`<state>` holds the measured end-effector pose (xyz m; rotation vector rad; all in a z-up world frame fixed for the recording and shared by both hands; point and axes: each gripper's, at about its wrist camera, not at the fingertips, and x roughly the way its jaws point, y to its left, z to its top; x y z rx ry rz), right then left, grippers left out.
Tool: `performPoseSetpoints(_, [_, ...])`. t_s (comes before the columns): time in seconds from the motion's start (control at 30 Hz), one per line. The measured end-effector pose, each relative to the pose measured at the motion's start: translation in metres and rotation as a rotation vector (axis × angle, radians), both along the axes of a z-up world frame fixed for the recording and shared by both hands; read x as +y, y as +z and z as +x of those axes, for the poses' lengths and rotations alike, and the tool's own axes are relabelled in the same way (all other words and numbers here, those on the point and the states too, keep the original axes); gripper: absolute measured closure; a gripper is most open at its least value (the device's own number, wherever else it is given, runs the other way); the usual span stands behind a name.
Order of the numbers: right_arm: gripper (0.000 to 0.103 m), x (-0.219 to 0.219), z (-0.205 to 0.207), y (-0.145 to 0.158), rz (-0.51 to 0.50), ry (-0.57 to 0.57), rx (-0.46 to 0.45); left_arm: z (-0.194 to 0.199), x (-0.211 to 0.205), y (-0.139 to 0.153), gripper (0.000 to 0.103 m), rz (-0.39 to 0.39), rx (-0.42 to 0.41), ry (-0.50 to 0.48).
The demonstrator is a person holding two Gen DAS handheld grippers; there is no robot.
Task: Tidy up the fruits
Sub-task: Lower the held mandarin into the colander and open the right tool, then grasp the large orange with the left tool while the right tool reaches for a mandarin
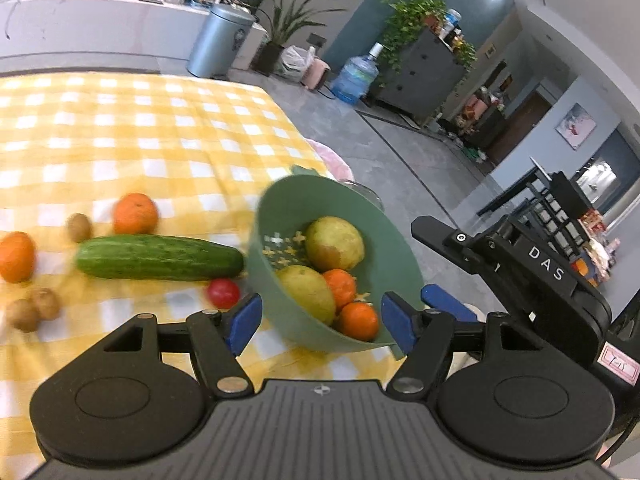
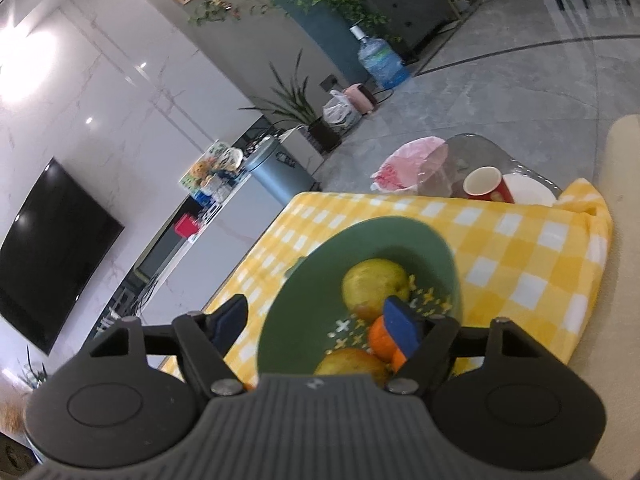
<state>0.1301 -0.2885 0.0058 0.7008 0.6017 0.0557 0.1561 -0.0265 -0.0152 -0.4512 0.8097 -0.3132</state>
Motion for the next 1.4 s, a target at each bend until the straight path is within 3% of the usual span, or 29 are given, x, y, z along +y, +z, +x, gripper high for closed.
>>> performPoseSetpoints(0.27, [0.034, 0.032, -0.001, 0.012, -0.044, 0.086, -0.024, -0.014, 0.038, 0.015, 0.023, 0.057, 0.009, 0.08])
performPoseSetpoints(0.43, [0.043, 0.056, -0.001, 0.014, -0.05, 0.142, -0.025, -0.018, 0.071, 0.016, 0.023, 0.065, 0.012, 0.187])
performPoseSetpoints(0.67, [0.046, 0.11, 0.007, 0.003, -0.095, 0.284, -0.004, -0.007, 0.112, -0.005, 0.022, 0.184, 0.052, 0.333])
performPoseSetpoints(0.8, [0.046, 0.132, 0.015, -0.01, -0.065, 0.37, 0.026, 0.0, 0.13, -0.027, 0.022, 0.231, 0.102, 0.385])
performPoseSetpoints(0.97, [0.046, 0.146, 0.024, -0.026, -0.112, 0.379, 0.074, 0.004, 0.141, -0.048, 0.023, 0.228, 0.081, 0.35])
performPoseSetpoints(1.1, [0.046, 0.148, 0.029, -0.035, -0.085, 0.387, 0.096, 0.01, 0.131, -0.053, 0.023, 0.305, 0.047, 0.295])
performPoseSetpoints(1.3, [0.046, 0.157, 0.032, -0.041, -0.103, 0.419, 0.114, 0.023, 0.127, -0.067, 0.026, 0.395, 0.071, 0.331])
performPoseSetpoints(1.4, [0.046, 0.158, 0.032, -0.043, -0.109, 0.426, 0.116, 0.027, 0.13, -0.073, 0.027, 0.398, 0.079, 0.338])
